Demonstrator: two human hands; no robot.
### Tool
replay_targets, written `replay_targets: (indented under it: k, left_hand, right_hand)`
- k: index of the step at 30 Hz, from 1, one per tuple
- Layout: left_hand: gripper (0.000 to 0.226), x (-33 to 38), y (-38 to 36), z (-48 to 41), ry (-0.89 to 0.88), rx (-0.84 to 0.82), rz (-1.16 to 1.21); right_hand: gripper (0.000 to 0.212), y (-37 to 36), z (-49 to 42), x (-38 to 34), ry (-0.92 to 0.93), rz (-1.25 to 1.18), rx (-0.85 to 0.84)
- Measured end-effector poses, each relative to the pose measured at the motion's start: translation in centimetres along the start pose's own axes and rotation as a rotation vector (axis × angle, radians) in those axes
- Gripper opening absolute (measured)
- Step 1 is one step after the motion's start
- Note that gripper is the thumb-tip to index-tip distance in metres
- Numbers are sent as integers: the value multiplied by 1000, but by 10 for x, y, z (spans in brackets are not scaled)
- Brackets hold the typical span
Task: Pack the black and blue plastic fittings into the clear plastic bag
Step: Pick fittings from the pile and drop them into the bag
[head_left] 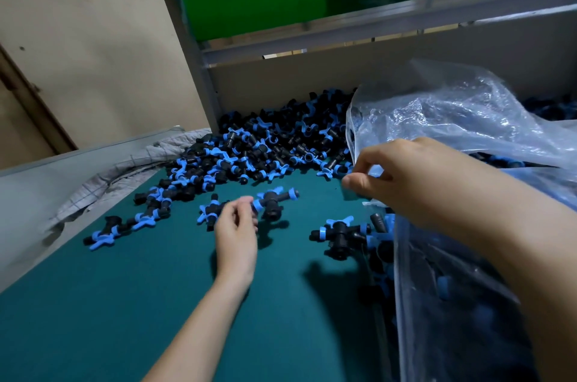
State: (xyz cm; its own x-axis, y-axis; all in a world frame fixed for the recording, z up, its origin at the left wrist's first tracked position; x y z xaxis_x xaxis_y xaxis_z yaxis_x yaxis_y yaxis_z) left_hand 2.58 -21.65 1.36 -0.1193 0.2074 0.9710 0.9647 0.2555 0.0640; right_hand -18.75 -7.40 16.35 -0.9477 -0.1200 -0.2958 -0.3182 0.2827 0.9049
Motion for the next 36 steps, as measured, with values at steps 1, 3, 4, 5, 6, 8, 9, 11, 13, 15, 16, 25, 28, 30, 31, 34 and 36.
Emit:
replay_targets:
  k: [1, 3, 4, 5, 6, 8, 9, 11, 13, 15, 16, 25, 28, 30, 31, 34, 36]
  left_hand:
    - [22, -3, -3, 8, 32, -9, 43]
    - [26, -6, -7, 16, 63, -38, 87]
    - [28, -7, -7, 19, 69, -54, 98]
    - [28, -7, -7, 20, 74, -68, 107]
    - [28, -7, -7, 21, 79, -76, 113]
    - [28, -8, -7, 21, 103, -85, 114]
    - [28, -8, -7, 20, 116, -87, 120]
    - [28, -7, -7, 20, 136, -96, 137]
    - [28, -6, -7, 20, 144, -107, 143]
    - [28, -5, -8, 20, 146, -109, 140]
    - [28, -5, -8, 21, 147, -111, 143]
    - [27, -7, -6, 20, 149, -127, 128]
    - [27, -6, -6, 21, 137, -129, 124]
    - [27, -6, -6, 21, 137, -131, 133]
    - [28, -5, -6, 21, 151, -134, 152]
    - [25, -7, -11, 20, 356, -166, 479]
    - [15, -7, -14, 19, 571, -241, 816]
  right_hand:
    - [30, 0, 0, 0, -1, 6, 1]
    - [29, 0, -1, 1, 3, 15, -5]
    - [29, 0, -1, 1, 2, 13, -10]
    - [29, -1, -1, 1, -2, 12, -14]
    - [29, -1, -1, 1, -3, 14, -16]
    - [29, -2, 0, 2, 1, 23, -15]
    - [29, -2, -1, 2, 5, 23, -17]
    - [29, -3, -1, 2, 5, 20, -26]
    - [28, -3, -1, 2, -4, 19, -32]
    - [27, -4, -1, 2, -6, 23, -35]
    - [26, -4, -1, 2, -6, 26, -35]
    - [27, -5, -3, 2, 5, 36, -24]
    - [28, -5, -3, 4, 11, 33, -20]
    - [27, -5, -3, 4, 10, 24, -18]
    - [26, -5, -3, 5, 11, 23, -18]
    - [25, -5, -2, 4, 11, 24, -28]
    - [25, -5, -2, 3, 4, 19, -35]
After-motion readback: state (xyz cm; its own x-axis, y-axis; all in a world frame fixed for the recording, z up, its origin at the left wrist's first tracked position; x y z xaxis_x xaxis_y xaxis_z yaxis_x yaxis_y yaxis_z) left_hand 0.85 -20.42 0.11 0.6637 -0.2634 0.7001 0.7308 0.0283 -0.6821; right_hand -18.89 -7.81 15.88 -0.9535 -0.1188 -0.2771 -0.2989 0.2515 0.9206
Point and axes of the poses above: each hand's wrist, its own z-axis away from the middle knuckle, its own y-axis out of the back of the hand, x = y × z, the point moved 4 cm from there along -z, towards the middle knuckle, and after that the axes turned 4 degrees about y, right-handed, at the moved point
